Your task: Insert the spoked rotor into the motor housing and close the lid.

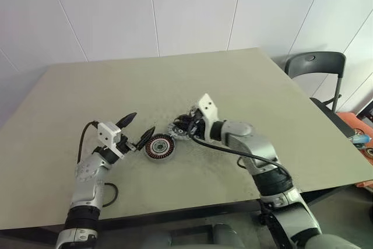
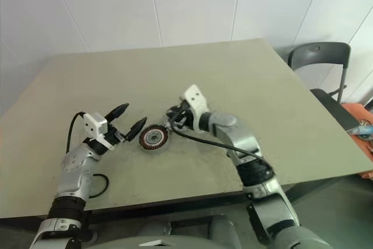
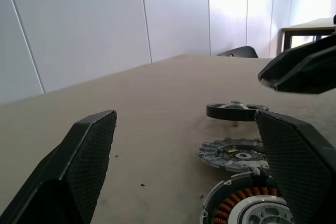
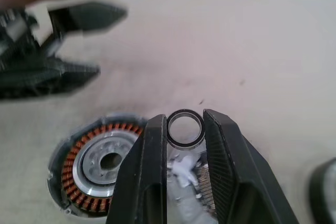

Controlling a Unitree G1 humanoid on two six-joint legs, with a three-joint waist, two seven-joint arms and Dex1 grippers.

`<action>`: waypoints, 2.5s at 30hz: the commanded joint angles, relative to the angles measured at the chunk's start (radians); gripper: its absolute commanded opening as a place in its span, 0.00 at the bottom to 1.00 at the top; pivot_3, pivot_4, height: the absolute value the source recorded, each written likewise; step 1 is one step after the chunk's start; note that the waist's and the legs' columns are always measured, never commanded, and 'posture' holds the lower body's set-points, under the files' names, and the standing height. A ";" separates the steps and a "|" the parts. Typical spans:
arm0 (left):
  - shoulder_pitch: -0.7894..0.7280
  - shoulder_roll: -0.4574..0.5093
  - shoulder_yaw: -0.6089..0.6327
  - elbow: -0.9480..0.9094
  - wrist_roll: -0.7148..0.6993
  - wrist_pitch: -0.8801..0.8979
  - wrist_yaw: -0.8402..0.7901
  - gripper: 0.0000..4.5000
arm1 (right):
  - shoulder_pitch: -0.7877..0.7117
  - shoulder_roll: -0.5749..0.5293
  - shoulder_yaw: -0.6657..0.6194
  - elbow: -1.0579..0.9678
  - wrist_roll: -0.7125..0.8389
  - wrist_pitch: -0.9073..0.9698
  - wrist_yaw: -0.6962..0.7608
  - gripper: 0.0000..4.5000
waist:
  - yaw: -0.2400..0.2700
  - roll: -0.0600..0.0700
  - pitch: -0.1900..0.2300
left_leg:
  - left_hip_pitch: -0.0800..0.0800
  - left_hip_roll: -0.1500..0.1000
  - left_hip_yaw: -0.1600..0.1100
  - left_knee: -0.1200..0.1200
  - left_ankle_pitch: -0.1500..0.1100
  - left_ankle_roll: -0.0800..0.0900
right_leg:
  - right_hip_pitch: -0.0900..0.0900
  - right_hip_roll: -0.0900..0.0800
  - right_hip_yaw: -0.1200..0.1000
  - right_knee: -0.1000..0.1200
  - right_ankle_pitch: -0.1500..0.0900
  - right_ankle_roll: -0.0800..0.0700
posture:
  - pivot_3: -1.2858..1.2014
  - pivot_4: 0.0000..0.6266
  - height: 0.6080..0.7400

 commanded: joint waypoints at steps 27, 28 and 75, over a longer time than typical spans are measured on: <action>0.028 0.033 0.033 -0.013 -0.031 -0.008 -0.003 1.00 | -0.146 0.119 0.166 0.282 -0.106 -0.025 0.115 0.15 | -0.004 0.001 0.000 | 0.001 0.000 0.003 0.000 0.000 0.000 | -0.002 0.000 0.000 0.002 0.001 -0.001 | 0.52 0.00 1.00; 0.028 0.031 0.032 -0.011 -0.030 -0.009 -0.003 1.00 | -0.146 0.117 0.165 0.281 -0.106 -0.024 0.117 0.15 | -0.004 0.001 0.000 | 0.001 0.000 0.003 0.000 0.000 0.000 | -0.002 0.000 0.000 0.002 0.001 -0.001 | 0.52 0.00 1.00; 0.013 0.033 0.052 0.014 -0.032 -0.012 -0.027 1.00 | -0.085 0.157 0.143 0.248 -0.103 -0.062 0.099 0.01 | -0.009 0.001 0.000 | 0.001 0.000 0.004 0.000 0.000 0.000 | -0.002 0.000 0.000 0.002 0.002 -0.002 | 0.52 0.00 1.00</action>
